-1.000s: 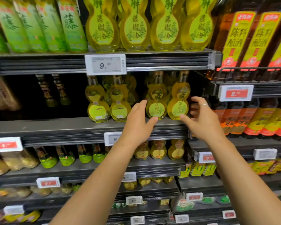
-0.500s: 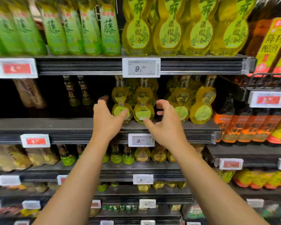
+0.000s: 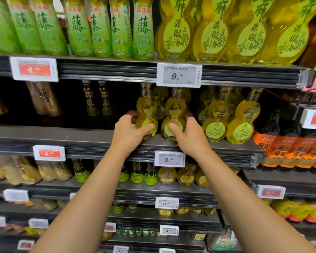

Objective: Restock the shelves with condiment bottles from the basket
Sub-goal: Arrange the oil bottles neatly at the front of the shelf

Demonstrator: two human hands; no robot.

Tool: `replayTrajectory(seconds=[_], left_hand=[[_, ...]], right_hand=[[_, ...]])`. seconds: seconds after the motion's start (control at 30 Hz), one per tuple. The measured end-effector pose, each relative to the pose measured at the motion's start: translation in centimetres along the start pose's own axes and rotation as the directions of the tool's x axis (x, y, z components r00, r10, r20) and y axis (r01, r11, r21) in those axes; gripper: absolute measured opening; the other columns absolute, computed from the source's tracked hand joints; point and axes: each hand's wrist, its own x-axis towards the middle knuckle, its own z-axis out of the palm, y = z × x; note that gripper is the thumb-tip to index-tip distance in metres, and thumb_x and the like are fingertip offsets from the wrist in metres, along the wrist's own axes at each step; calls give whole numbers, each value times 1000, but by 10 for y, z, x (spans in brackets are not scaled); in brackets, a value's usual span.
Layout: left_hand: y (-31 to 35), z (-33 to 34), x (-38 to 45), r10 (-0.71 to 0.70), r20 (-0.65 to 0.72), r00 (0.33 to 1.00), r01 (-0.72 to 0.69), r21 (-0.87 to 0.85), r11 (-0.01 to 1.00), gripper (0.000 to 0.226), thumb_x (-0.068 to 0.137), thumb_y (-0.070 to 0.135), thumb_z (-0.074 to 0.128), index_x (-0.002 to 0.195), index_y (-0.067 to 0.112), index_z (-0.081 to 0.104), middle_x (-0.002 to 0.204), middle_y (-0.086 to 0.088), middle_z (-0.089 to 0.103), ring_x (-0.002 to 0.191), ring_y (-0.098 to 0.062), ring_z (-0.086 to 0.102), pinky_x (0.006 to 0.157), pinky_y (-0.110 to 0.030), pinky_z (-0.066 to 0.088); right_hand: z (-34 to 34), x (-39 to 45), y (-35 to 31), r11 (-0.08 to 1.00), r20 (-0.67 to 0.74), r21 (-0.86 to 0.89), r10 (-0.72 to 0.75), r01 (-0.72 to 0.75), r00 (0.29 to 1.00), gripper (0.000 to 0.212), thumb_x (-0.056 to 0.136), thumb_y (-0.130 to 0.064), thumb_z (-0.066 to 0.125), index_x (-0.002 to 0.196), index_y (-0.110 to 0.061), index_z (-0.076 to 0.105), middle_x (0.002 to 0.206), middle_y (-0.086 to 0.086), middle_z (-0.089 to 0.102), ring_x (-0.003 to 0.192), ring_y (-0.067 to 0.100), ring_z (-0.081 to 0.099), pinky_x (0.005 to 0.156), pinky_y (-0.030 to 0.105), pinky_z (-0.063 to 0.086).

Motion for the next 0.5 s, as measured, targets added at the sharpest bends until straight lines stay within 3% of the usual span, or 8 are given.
replayTrajectory(seconds=[0.07,0.2,0.33,0.4,0.5], left_hand=[[1,3,-1,-21,-68,997,26,65,998,34,74,39,84,90,32,54,89,11,65,76,0,63,57,-18,46],[2,6,1,-59,-76,995,66,92,994,32,76,35,75,88,26,47,87,4,61,77,-11,60,56,-28,41],[0,2,3,-66,-29,997,68,40,997,33,85,33,72,91,29,40,92,4,60,84,-8,59,60,-25,40],[0,0,0,-69,24,997,70,-15,997,31,88,40,71,95,30,42,98,7,60,89,-5,57,64,-22,40],[3,-2,2,-90,101,991,100,-99,990,25,86,46,63,96,30,47,107,3,58,98,-12,57,74,-29,43]], right_hand=[[-2,1,2,999,24,37,13,-14,1000,41,92,-53,65,102,-17,48,88,-7,53,90,22,57,66,32,38],[6,-1,-8,995,1,67,76,-75,997,76,66,-79,70,108,-18,53,105,-4,60,96,17,58,72,32,47],[11,5,-16,998,-138,38,60,-55,989,58,67,-74,77,79,-24,49,84,-9,57,80,13,57,55,24,41],[9,8,-14,996,-118,77,56,-47,991,51,67,-67,81,76,-28,50,80,-12,58,73,5,56,52,19,38],[3,11,-10,970,-23,212,126,-118,992,45,61,-57,86,81,-27,58,83,-10,65,74,5,60,57,25,45]])
